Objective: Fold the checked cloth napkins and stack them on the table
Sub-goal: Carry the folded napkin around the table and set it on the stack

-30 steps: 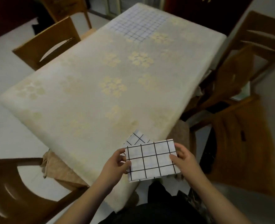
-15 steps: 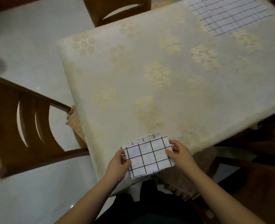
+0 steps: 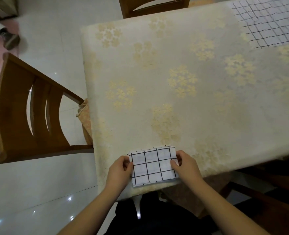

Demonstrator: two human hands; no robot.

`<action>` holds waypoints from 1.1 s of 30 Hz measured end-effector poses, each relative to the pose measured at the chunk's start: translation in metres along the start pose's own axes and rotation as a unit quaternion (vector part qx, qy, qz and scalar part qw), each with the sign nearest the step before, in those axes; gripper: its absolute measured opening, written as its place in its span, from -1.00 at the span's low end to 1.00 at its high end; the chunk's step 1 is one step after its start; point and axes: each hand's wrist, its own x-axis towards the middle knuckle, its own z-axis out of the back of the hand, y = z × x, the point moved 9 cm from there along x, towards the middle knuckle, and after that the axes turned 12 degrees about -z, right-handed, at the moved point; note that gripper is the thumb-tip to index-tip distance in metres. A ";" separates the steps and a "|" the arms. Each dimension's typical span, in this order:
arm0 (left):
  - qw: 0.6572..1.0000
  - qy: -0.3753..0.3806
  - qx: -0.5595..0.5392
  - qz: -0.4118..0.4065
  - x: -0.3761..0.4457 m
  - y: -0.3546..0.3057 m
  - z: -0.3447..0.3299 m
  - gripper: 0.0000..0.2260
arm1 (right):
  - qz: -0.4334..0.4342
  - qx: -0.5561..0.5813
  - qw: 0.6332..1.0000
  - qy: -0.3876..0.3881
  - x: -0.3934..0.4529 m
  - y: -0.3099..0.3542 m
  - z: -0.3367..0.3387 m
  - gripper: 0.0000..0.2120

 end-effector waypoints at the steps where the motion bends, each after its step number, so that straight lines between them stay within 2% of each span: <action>1: 1.000 -0.003 -0.004 -0.002 0.000 0.000 0.000 -0.99 | 0.004 -0.010 1.000 -0.006 0.000 0.001 0.000 -0.95; 8: 1.000 -0.021 -0.011 -0.006 0.002 0.003 0.002 -0.93 | 0.017 -0.068 0.997 -0.023 -0.001 0.003 0.001 -0.90; 11: 0.997 -0.074 -0.019 -0.003 -0.006 0.000 0.009 -0.90 | 0.012 -0.062 0.997 -0.034 -0.001 -0.001 0.001 -0.70; 13: 0.994 -0.111 -0.002 -0.017 -0.013 -0.003 0.013 -0.86 | 0.016 -0.038 0.996 -0.075 -0.005 -0.003 0.008 -0.56; 15: 0.982 -0.121 0.080 -0.117 -0.020 -0.021 0.012 -0.83 | 0.040 -0.035 0.991 -0.124 -0.014 0.002 0.012 -0.54; 17: 0.944 -0.106 0.171 -0.260 -0.028 -0.043 -0.004 -0.76 | 0.101 -0.054 0.981 -0.155 -0.025 0.016 0.007 -0.60; 19: 0.909 -0.070 0.237 -0.335 -0.030 -0.051 -0.029 -0.65 | 0.168 -0.099 0.966 -0.171 -0.033 0.034 -0.010 -0.61; 21: 0.895 -0.030 0.290 -0.337 -0.023 -0.047 -0.048 -0.54 | 0.208 -0.142 0.952 -0.175 -0.035 0.049 -0.029 -0.56; 24: 0.892 0.010 0.332 -0.306 -0.011 -0.039 -0.063 -0.50 | 0.232 -0.200 0.941 -0.147 -0.031 0.065 -0.057 -0.50; 28: 0.888 0.044 0.360 -0.283 -0.005 -0.030 -0.071 -0.51 | 0.217 -0.268 0.933 -0.103 -0.019 0.064 -0.082 -0.45; 33: 0.892 0.069 0.364 -0.259 -0.001 -0.020 -0.072 -0.48 | 0.209 -0.292 0.928 -0.100 -0.012 0.052 -0.089 -0.43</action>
